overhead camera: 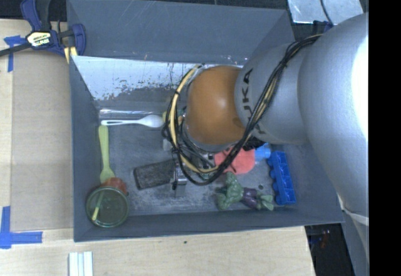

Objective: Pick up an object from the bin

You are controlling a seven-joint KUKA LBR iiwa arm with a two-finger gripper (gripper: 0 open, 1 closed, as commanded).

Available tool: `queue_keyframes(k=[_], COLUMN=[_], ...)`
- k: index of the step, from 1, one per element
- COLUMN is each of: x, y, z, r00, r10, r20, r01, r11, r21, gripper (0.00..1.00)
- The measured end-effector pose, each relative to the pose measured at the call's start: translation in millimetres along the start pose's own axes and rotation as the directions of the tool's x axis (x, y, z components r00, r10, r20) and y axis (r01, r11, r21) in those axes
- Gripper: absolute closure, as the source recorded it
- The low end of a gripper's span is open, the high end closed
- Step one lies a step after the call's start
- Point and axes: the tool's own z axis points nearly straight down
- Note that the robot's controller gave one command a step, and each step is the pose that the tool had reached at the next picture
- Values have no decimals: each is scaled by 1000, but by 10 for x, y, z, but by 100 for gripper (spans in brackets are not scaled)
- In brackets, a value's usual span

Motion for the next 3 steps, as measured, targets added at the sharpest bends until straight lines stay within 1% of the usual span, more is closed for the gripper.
queue_keyframes(k=[1,2,3], x=[-205,-7,-496], y=[126,177,23], z=[-192,127,105], r00=[999,1000,997], r10=[33,10,79], r20=[-2,-1,11], r01=[-33,-10,-79], r11=[999,1000,997], r21=[-1,0,-4], gripper=[0,0,100])
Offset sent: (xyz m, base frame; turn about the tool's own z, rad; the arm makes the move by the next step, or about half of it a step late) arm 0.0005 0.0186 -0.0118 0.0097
